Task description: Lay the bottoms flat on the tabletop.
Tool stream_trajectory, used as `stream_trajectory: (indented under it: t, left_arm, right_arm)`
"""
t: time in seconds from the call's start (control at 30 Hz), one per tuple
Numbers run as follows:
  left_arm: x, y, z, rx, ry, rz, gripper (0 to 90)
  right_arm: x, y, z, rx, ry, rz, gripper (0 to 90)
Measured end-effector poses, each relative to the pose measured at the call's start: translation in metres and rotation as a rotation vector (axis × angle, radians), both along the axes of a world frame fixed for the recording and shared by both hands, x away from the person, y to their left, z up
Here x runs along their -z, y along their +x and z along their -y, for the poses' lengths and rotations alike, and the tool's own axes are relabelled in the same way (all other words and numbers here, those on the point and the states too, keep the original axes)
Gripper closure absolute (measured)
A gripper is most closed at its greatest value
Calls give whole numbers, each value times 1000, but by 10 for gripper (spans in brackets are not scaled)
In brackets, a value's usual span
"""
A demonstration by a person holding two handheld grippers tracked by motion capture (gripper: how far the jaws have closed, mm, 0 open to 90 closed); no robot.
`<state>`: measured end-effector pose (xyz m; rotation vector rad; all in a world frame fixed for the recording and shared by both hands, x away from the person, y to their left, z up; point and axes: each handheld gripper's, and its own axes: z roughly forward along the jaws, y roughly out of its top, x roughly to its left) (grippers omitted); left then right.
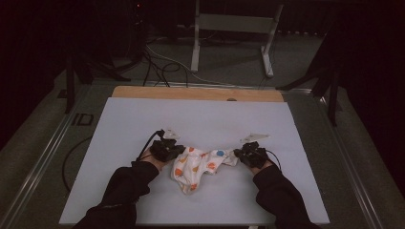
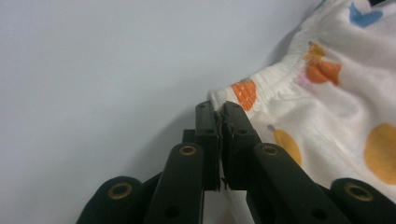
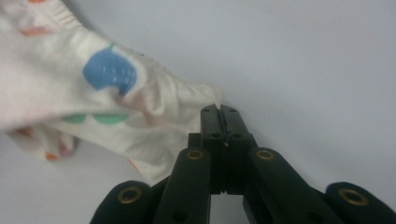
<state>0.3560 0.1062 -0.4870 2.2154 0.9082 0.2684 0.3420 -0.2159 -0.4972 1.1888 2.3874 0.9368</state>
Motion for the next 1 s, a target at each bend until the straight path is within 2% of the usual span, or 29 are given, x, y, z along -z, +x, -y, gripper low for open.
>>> stream_trajectory:
  t: [0.2,0.27,0.3,0.4,0.47,0.53,0.7,0.83,0.87,0.9,1.0]
  left_arm:
    - [-14,1,-15,-19,-9,40,873]
    - [-14,1,-17,-25,-8,45,874]
    - [-14,2,-22,-37,-9,48,874]
    - [-13,9,-24,-61,-11,54,874]
    - [-13,16,-24,-75,-8,64,873]
    - [-15,29,-25,-92,-14,62,873]
    - [-22,55,-24,-124,-13,97,870]
    - [-24,73,-24,-157,-14,109,869]
    - [-24,73,-24,-157,-14,109,868]
    - [-23,82,-23,-174,-10,115,867]
    - [-23,93,-20,-193,7,120,866]
  right_arm:
    - [-13,4,2,12,35,35,900]
    - [-14,5,1,12,30,36,900]
    - [-15,6,0,10,4,54,900]
    - [-16,15,-10,-3,11,48,900]
    - [-16,19,-15,-3,10,51,900]
    - [-16,24,-19,7,18,51,900]
    - [-22,43,-25,41,39,59,900]
    - [-31,61,-28,65,28,82,900]
    - [-31,61,-28,65,28,82,900]
    - [-34,71,-30,79,27,86,900]
    - [-38,85,-33,100,24,87,900]
